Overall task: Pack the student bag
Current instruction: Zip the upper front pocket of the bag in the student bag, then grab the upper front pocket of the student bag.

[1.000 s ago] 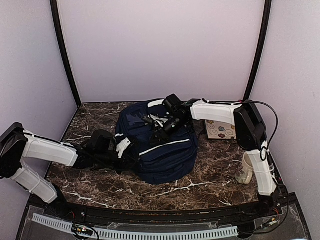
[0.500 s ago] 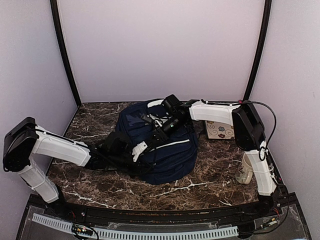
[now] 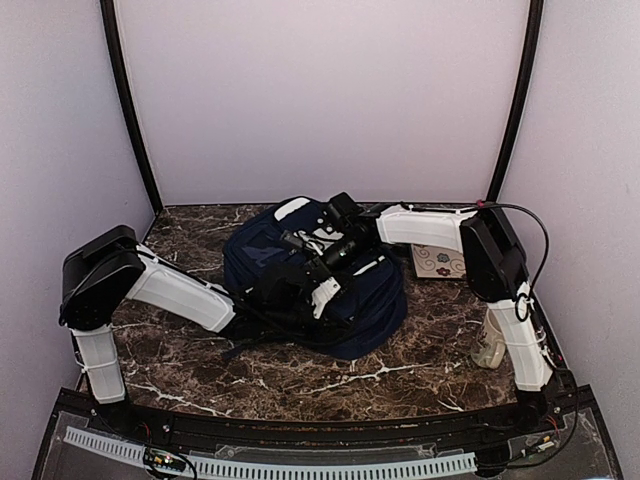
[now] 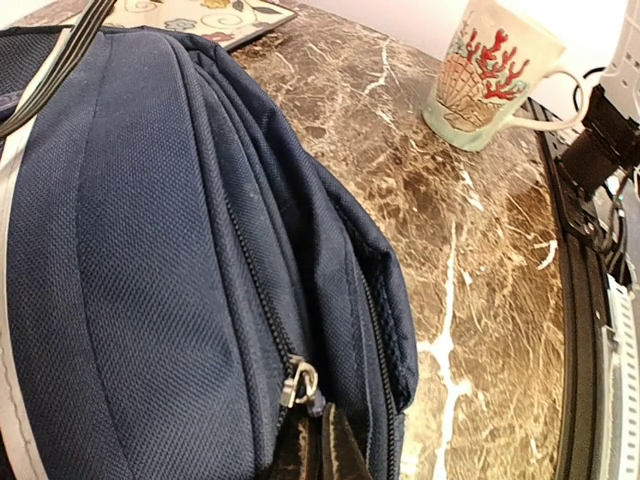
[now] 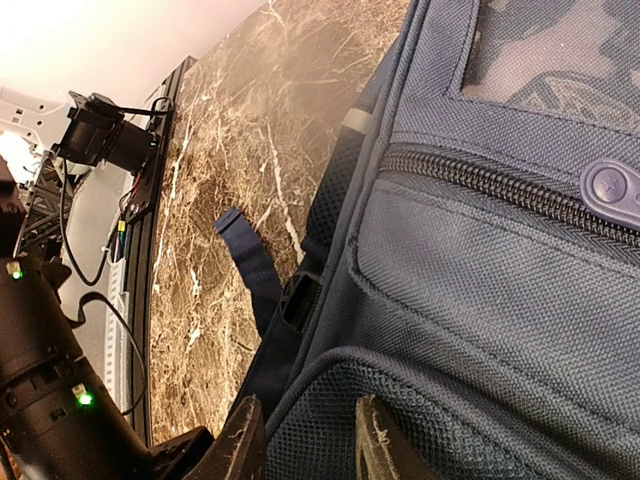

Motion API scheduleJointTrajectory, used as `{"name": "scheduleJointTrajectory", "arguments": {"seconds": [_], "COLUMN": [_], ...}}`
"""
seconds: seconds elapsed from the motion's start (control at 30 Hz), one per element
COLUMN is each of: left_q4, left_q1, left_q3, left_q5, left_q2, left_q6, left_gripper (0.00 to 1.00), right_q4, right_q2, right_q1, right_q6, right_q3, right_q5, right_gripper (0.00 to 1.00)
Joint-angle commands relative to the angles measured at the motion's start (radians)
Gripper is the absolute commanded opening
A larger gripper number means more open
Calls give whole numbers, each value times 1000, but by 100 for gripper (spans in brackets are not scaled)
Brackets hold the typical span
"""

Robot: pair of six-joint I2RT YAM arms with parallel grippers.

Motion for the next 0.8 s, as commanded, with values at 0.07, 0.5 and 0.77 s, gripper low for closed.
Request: {"name": "scheduleJointTrajectory", "arguments": {"seconds": [0.07,0.5,0.77], "left_q4": [103,-427,-472], "left_q1": [-82,-104,-104], "left_q3": [21,-41,-23], "left_q5": [25,-166,-367], "left_q2": [-15,-328,-305], "left_q6": [10,225,375], "left_gripper": [15,38,43], "right_q4": [-53,2,14], "right_q2": [5,-541,-611], "right_q1": [-20,-131,-114], "right_q6": [-24,-120,-119], "right_q3": [-27,-413,-645], "right_q5": [145,335,261], "right_gripper": [33,40,39]}}
